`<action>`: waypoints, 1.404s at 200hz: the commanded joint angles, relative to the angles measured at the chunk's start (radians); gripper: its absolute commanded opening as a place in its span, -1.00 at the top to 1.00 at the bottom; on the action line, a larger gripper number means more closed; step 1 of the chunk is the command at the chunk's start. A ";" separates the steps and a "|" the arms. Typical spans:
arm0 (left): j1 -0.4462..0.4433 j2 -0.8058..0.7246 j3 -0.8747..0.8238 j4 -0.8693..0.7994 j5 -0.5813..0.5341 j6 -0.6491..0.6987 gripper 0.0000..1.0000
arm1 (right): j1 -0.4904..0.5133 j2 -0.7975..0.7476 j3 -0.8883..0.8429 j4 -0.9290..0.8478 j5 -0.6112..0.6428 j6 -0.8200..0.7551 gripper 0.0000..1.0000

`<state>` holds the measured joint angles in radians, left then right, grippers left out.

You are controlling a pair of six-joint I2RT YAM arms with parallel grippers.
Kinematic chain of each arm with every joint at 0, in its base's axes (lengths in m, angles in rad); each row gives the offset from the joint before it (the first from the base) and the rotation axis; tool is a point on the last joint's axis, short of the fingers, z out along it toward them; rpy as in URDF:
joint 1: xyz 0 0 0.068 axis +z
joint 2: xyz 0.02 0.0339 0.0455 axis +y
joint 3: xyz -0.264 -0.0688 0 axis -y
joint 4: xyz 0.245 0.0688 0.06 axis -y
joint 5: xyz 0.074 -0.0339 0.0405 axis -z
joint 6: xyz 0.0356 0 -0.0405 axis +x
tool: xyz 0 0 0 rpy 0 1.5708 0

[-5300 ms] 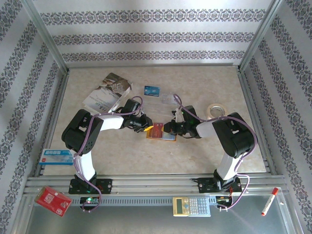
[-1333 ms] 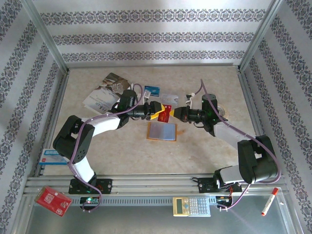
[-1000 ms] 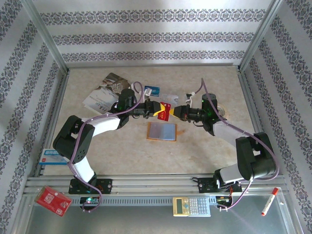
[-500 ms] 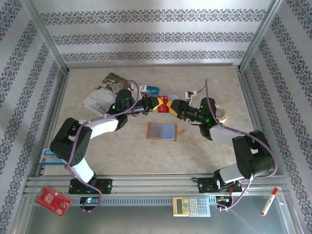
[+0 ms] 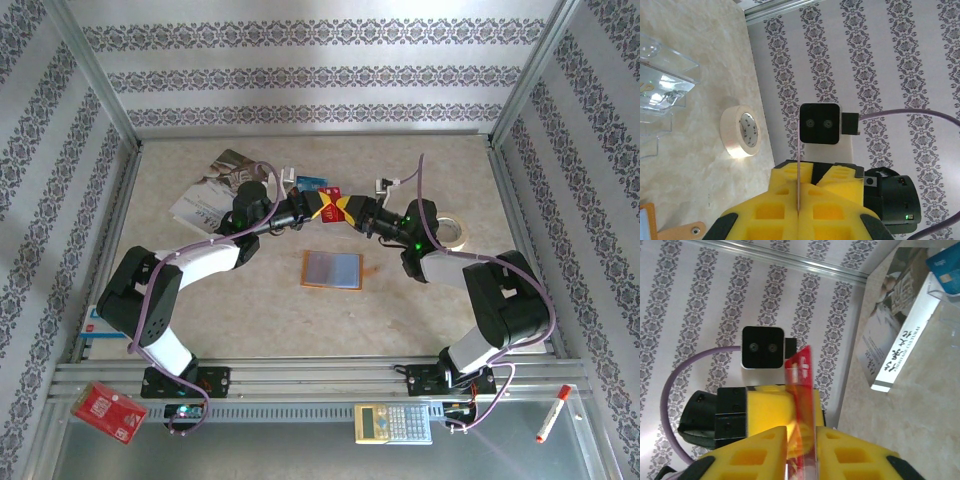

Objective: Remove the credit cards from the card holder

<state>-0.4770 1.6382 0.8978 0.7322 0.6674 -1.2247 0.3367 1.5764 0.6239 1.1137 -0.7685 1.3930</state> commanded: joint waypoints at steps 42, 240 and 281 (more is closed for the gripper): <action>0.005 0.001 0.004 0.035 -0.023 0.001 0.92 | -0.001 -0.001 0.037 0.040 -0.029 -0.025 1.00; 0.308 -0.271 -0.114 -0.749 -0.212 0.406 -1.00 | 0.083 0.192 0.814 -1.572 0.336 -1.584 1.00; 0.320 -0.263 -0.119 -0.751 -0.182 0.411 -1.00 | 0.106 0.283 0.944 -1.684 0.299 -1.892 1.00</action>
<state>-0.1741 1.3849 0.7948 0.0082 0.4557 -0.8440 0.4305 1.8317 1.5082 -0.4564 -0.4530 -0.2218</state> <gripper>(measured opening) 0.997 0.064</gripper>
